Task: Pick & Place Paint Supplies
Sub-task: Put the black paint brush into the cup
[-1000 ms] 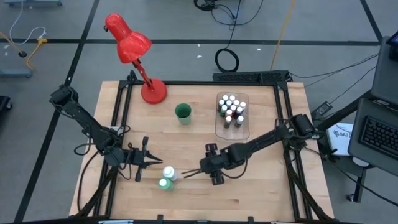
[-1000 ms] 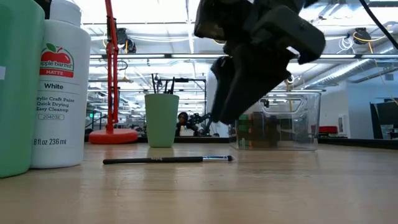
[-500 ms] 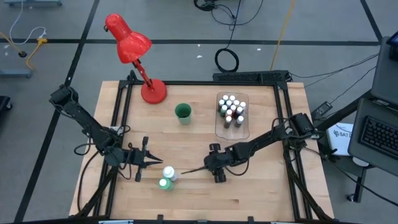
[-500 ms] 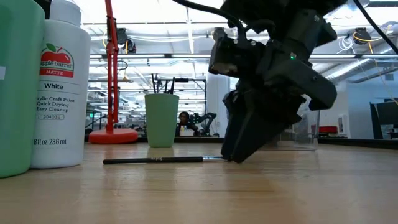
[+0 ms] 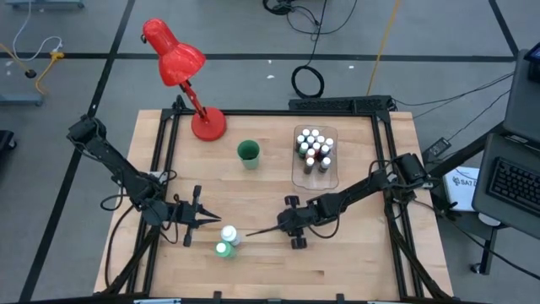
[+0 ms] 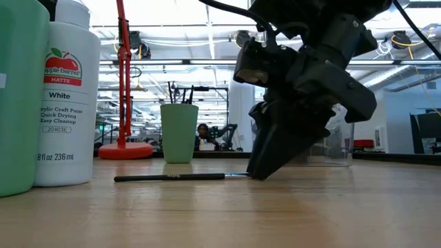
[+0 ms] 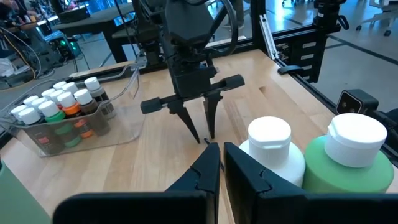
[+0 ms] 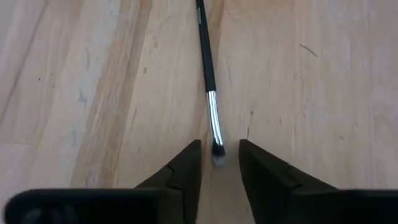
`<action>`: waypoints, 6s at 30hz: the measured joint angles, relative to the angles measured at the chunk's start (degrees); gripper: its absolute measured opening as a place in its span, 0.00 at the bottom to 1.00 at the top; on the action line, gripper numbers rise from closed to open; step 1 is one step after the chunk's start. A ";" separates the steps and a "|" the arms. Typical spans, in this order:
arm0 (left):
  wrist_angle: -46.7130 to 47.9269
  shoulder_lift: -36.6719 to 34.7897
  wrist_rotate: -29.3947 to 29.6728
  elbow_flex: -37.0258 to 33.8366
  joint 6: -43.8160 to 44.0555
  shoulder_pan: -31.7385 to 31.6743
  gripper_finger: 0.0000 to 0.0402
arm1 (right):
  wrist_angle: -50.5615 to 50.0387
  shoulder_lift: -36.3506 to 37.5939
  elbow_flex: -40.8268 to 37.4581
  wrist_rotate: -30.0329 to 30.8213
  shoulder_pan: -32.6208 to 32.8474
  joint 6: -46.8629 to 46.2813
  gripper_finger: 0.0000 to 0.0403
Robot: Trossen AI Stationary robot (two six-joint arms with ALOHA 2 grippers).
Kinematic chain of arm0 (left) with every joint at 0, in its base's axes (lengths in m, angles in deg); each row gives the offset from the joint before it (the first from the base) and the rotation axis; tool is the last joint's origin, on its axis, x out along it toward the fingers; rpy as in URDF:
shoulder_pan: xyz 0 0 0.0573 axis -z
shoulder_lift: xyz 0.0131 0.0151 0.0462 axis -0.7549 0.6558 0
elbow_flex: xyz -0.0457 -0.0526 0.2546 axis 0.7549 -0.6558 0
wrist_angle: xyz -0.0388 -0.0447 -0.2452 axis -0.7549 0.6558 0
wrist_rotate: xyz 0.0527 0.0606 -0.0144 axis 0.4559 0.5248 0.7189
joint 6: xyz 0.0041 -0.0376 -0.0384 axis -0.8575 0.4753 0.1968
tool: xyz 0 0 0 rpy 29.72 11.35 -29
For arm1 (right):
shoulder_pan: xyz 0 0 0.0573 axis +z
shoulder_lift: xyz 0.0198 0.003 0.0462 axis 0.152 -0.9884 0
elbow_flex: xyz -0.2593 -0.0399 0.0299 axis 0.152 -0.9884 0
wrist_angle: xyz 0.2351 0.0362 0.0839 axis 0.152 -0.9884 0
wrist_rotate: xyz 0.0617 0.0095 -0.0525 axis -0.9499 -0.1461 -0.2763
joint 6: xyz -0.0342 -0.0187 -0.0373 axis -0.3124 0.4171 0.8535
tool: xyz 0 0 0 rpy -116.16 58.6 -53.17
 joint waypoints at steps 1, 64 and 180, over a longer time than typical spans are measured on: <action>0.00 0.00 0.00 0.00 0.01 0.00 0.06 | 0.52 -0.02 -0.04 0.02 0.00 -0.12 0.26; -9.91 14.21 0.08 -0.04 4.48 -9.64 0.06 | 53.67 22.34 -30.49 31.51 18.12 22.48 0.00; -40.72 41.33 -47.26 22.97 -30.07 -17.95 0.82 | 70.73 18.82 -33.79 4.75 14.71 32.36 0.00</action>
